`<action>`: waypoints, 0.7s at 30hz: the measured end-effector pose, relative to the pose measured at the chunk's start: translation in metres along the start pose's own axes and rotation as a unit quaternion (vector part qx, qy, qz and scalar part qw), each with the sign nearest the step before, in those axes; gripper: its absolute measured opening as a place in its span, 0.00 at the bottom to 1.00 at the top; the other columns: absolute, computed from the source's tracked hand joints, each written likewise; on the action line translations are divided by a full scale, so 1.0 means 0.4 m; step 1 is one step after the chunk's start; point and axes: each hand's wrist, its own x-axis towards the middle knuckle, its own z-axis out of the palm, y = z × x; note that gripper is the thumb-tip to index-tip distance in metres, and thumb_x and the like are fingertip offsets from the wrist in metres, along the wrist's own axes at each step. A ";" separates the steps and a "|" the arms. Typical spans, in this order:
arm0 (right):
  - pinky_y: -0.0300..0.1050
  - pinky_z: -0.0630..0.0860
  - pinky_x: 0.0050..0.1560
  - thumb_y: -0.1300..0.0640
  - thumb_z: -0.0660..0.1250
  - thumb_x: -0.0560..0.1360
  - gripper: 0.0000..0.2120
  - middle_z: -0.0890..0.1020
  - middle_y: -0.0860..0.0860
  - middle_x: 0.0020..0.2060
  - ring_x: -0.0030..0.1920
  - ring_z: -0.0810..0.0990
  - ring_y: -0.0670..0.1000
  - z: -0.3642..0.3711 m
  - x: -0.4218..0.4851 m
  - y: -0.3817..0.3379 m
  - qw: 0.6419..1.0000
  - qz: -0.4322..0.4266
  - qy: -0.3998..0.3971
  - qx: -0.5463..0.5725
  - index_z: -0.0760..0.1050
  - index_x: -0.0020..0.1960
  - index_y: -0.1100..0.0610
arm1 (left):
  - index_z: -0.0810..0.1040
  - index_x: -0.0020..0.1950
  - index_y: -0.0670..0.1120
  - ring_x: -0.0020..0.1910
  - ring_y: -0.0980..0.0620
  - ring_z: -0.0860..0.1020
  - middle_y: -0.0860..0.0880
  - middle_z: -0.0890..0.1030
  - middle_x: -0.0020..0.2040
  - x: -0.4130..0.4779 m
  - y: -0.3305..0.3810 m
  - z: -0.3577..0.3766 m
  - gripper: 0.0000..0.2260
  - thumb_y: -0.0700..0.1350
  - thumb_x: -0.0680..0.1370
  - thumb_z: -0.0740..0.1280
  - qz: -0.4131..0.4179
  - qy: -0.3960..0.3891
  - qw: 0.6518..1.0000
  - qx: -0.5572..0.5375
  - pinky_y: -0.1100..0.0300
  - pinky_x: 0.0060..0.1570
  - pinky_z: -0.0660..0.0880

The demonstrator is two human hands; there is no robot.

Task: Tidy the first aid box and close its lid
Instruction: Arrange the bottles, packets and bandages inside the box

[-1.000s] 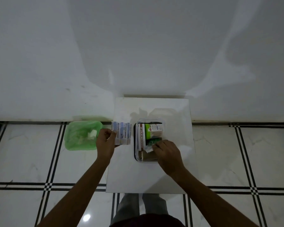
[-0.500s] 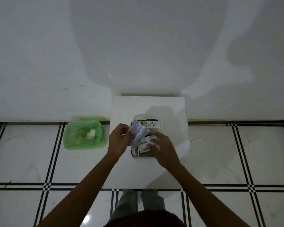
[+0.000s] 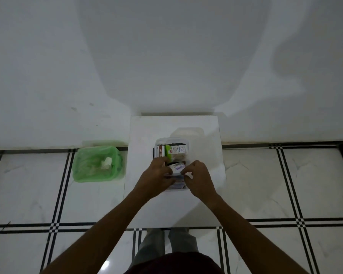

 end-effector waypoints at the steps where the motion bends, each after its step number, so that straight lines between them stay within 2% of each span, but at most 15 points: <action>1: 0.35 0.70 0.47 0.61 0.71 0.71 0.07 0.79 0.60 0.49 0.52 0.75 0.56 0.003 0.001 0.001 1.000 -0.006 -0.001 -0.007 0.81 0.49 0.61 | 0.83 0.49 0.42 0.61 0.41 0.73 0.40 0.78 0.61 -0.013 0.001 0.002 0.14 0.52 0.72 0.70 0.008 0.030 0.999 0.030 0.48 0.57 0.74; 3: 0.34 0.70 0.47 0.58 0.71 0.72 0.09 0.78 0.59 0.50 0.54 0.74 0.56 0.007 0.004 0.003 1.000 -0.007 -0.009 -0.011 0.81 0.51 0.60 | 0.83 0.50 0.43 0.62 0.42 0.72 0.40 0.77 0.63 -0.032 -0.003 0.005 0.16 0.54 0.75 0.64 -0.035 0.098 0.994 0.036 0.46 0.57 0.72; 5: 0.42 0.74 0.51 0.54 0.71 0.72 0.12 0.76 0.58 0.52 0.54 0.72 0.54 0.006 0.004 0.001 0.999 -0.008 -0.029 -0.019 0.80 0.53 0.59 | 0.79 0.55 0.42 0.64 0.42 0.69 0.41 0.73 0.65 -0.044 -0.020 0.019 0.14 0.50 0.75 0.67 -0.137 0.134 0.981 -0.026 0.45 0.60 0.71; 7: 0.46 0.74 0.52 0.52 0.73 0.70 0.17 0.75 0.57 0.52 0.53 0.68 0.52 0.006 0.001 0.000 1.000 -0.004 -0.024 -0.002 0.78 0.56 0.57 | 0.71 0.62 0.42 0.62 0.43 0.70 0.42 0.72 0.64 -0.052 -0.027 0.034 0.22 0.48 0.73 0.72 -0.246 0.120 0.954 -0.118 0.46 0.59 0.74; 9: 0.44 0.71 0.53 0.51 0.77 0.66 0.23 0.73 0.56 0.52 0.54 0.66 0.49 0.005 0.001 0.002 0.997 0.034 -0.008 0.066 0.76 0.58 0.55 | 0.64 0.67 0.42 0.54 0.44 0.76 0.41 0.74 0.60 -0.051 -0.026 0.038 0.29 0.50 0.72 0.73 -0.331 0.089 0.921 -0.185 0.50 0.51 0.78; 11: 0.43 0.71 0.53 0.49 0.78 0.64 0.26 0.71 0.52 0.53 0.55 0.68 0.49 0.001 0.005 0.011 0.985 0.098 0.024 0.142 0.75 0.59 0.53 | 0.65 0.66 0.41 0.43 0.45 0.80 0.41 0.78 0.53 -0.042 -0.022 0.034 0.28 0.51 0.73 0.71 -0.372 0.052 0.897 -0.234 0.54 0.38 0.80; 13: 0.43 0.73 0.51 0.50 0.74 0.69 0.21 0.73 0.52 0.53 0.53 0.73 0.51 -0.004 0.009 0.029 0.962 0.173 0.071 0.197 0.74 0.59 0.54 | 0.70 0.58 0.38 0.38 0.47 0.80 0.39 0.80 0.51 -0.034 -0.017 0.032 0.20 0.50 0.74 0.69 -0.380 0.023 0.879 -0.286 0.59 0.31 0.80; 15: 0.48 0.77 0.52 0.54 0.69 0.74 0.14 0.79 0.55 0.52 0.52 0.77 0.54 -0.008 0.017 0.054 0.933 0.253 0.092 0.240 0.76 0.57 0.57 | 0.72 0.51 0.38 0.38 0.47 0.80 0.38 0.80 0.50 -0.033 -0.014 0.032 0.15 0.49 0.75 0.68 -0.369 0.031 0.883 -0.288 0.57 0.31 0.81; 17: 0.56 0.79 0.55 0.57 0.67 0.75 0.10 0.82 0.58 0.51 0.52 0.80 0.58 -0.004 0.025 0.082 0.914 0.307 0.071 0.256 0.78 0.54 0.58 | 0.71 0.47 0.40 0.39 0.47 0.81 0.39 0.79 0.50 -0.034 -0.019 0.038 0.11 0.47 0.77 0.67 -0.355 0.054 0.893 -0.273 0.52 0.33 0.82; 19: 0.58 0.78 0.57 0.59 0.68 0.73 0.11 0.83 0.59 0.51 0.52 0.80 0.58 0.003 0.036 0.101 0.924 0.316 0.015 0.215 0.79 0.54 0.59 | 0.66 0.42 0.43 0.41 0.46 0.81 0.39 0.79 0.50 -0.038 -0.019 0.039 0.09 0.44 0.78 0.64 -0.336 0.061 0.904 -0.257 0.50 0.34 0.82; 21: 0.55 0.77 0.60 0.61 0.68 0.72 0.13 0.82 0.60 0.53 0.54 0.80 0.59 0.013 0.049 0.099 0.938 0.298 -0.035 0.172 0.79 0.57 0.62 | 0.64 0.40 0.45 0.42 0.46 0.81 0.41 0.78 0.51 -0.041 -0.020 0.038 0.10 0.44 0.79 0.62 -0.320 0.050 0.915 -0.239 0.51 0.34 0.82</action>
